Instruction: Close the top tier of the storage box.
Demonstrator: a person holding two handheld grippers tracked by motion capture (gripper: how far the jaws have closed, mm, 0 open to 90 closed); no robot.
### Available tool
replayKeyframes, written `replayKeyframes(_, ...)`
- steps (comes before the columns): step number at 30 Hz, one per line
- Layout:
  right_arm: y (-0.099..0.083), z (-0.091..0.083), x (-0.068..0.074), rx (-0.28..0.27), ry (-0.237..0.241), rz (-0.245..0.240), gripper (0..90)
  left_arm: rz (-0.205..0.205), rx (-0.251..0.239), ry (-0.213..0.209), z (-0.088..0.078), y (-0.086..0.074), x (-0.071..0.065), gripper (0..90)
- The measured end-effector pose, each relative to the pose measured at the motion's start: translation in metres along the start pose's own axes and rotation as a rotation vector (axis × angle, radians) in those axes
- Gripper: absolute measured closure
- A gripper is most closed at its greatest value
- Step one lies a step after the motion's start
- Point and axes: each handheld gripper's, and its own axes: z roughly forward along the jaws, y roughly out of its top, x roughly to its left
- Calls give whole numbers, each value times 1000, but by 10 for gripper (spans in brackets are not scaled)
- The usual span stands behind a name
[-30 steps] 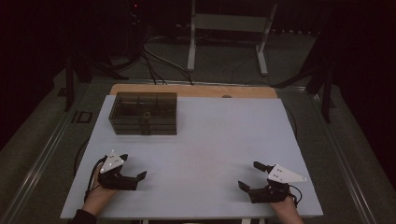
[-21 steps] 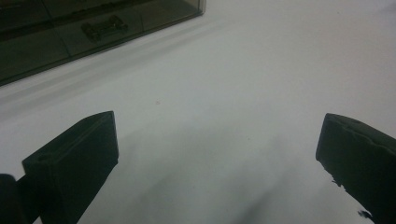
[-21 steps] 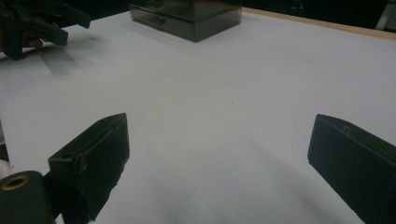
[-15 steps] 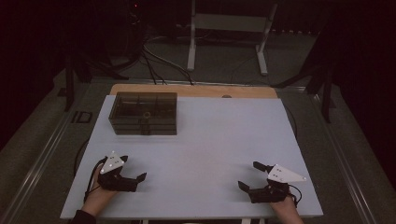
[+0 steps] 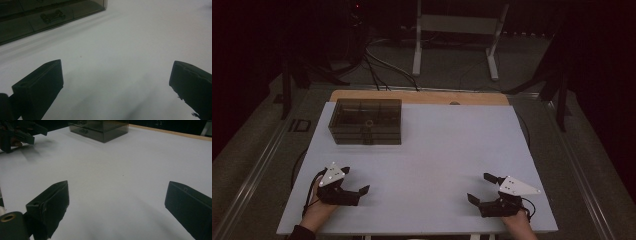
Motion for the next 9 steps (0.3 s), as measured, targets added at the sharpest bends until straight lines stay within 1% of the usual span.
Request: replayKeyframes(9,0,1,1,5,1,0,56,-5,-4,-4,-1,-1,0,0)
